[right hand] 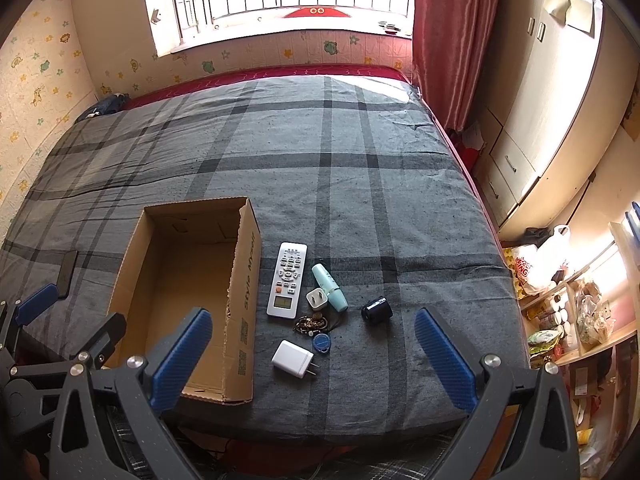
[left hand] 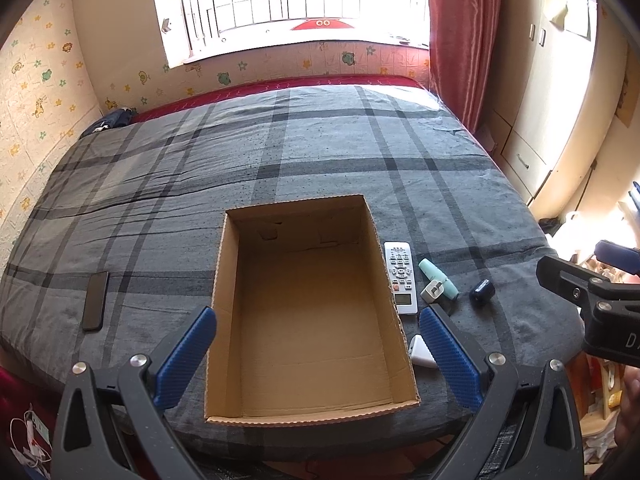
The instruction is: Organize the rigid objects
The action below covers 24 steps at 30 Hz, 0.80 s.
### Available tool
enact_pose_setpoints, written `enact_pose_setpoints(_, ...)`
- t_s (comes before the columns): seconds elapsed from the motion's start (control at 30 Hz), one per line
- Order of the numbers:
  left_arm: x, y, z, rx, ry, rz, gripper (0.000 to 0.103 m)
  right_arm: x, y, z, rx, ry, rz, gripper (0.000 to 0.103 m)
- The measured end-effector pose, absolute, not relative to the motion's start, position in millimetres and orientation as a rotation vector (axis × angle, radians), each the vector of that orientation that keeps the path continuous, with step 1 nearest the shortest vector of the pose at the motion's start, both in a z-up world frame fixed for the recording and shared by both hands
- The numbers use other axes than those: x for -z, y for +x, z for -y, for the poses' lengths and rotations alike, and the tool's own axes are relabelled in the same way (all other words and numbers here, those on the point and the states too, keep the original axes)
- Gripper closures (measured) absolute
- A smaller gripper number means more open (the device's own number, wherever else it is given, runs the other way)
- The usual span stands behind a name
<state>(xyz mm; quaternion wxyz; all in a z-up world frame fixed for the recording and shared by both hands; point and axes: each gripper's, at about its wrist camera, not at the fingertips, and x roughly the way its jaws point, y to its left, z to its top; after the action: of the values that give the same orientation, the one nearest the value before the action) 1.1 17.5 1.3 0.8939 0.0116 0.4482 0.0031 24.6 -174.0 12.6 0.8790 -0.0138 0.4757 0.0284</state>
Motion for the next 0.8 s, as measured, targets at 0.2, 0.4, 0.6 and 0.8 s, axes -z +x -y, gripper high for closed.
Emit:
enact_pose_setpoints(0.2,25,14,-48,-0.041,0.020,-0.952,0.000,2,34,170,-0.063,-0.040,-1.020,0.000)
enact_pose_setpoints(0.4,56,24,-91,-0.086,-0.043,-0.996,0.000,21,46,170,-0.038,-0.052,-1.054,0.000)
enact_pose_setpoints(0.6,81,32,-115,-0.083,-0.058,-1.004,0.000,36,56,171,-0.012,-0.057,-1.085,0.000)
enact_pose_setpoints(0.8,114,40,-132,-0.078,-0.071,-1.019,0.000,53,62,172,0.006,-0.050,-1.124,0.000)
